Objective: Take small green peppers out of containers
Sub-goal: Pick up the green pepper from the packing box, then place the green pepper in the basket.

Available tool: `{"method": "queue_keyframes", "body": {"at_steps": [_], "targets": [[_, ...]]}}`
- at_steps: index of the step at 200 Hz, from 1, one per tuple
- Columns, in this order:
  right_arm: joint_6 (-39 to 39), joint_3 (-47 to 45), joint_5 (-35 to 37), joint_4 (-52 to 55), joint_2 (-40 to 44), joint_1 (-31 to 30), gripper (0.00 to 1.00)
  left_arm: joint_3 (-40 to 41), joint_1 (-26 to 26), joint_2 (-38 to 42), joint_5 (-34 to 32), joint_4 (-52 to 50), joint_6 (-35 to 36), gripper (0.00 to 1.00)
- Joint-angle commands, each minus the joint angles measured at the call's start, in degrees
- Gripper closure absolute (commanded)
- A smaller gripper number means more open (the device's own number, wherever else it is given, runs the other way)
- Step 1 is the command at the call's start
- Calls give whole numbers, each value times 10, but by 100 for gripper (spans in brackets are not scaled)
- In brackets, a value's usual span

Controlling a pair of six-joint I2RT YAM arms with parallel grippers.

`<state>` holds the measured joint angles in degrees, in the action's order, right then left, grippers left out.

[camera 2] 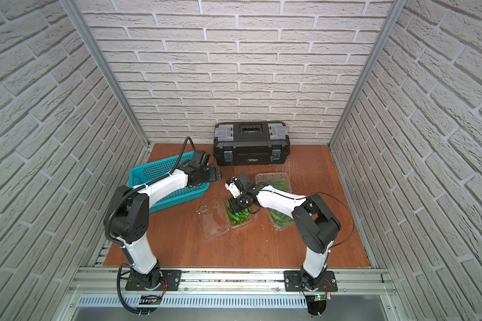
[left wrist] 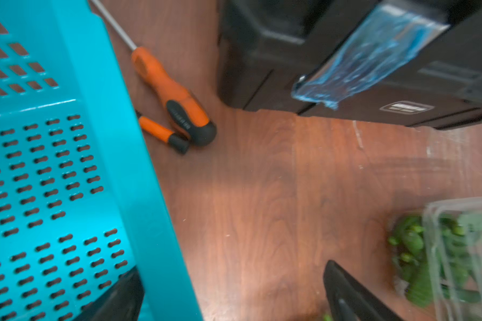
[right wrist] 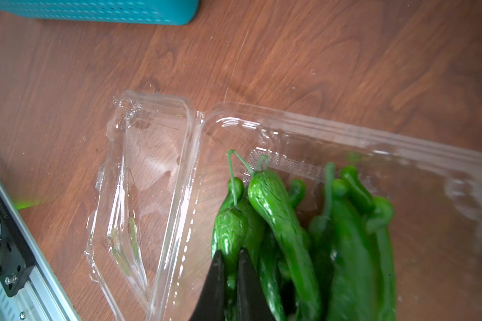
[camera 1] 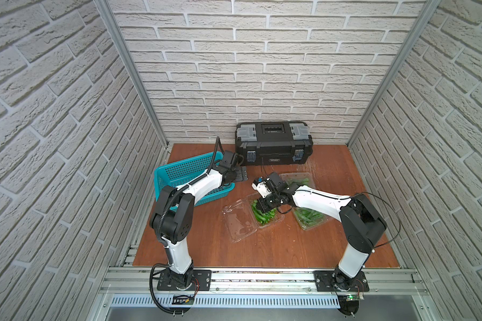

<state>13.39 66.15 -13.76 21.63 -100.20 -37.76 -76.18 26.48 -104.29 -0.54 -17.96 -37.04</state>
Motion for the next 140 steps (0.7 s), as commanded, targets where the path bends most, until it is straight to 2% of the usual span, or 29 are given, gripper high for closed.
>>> {"method": "queue_keyframes", "body": {"at_steps": [1, 26, 50, 76, 108, 122, 140], "targets": [[9, -9, 25, -19, 47, 1, 96, -19, 5, -7, 31, 28, 14, 2], [6, -2, 32, -12, 68, 2, 96, -8, 5, 13, 18, 42, 6, 2], [-4, 29, 22, 1, 76, 1, 96, 24, 3, 59, -22, 67, -10, 2], [-26, 82, 4, 1, 66, -6, 96, 73, 2, 135, -126, 94, -33, 2], [-48, 179, -30, 5, -4, -20, 95, 103, -3, 208, -290, 51, -52, 2], [-48, 224, -52, -5, -43, -28, 95, 110, -5, 226, -329, 32, -45, 2], [-43, 295, -75, -13, -104, -38, 95, 125, -13, 246, -340, 17, -47, 2]]}}
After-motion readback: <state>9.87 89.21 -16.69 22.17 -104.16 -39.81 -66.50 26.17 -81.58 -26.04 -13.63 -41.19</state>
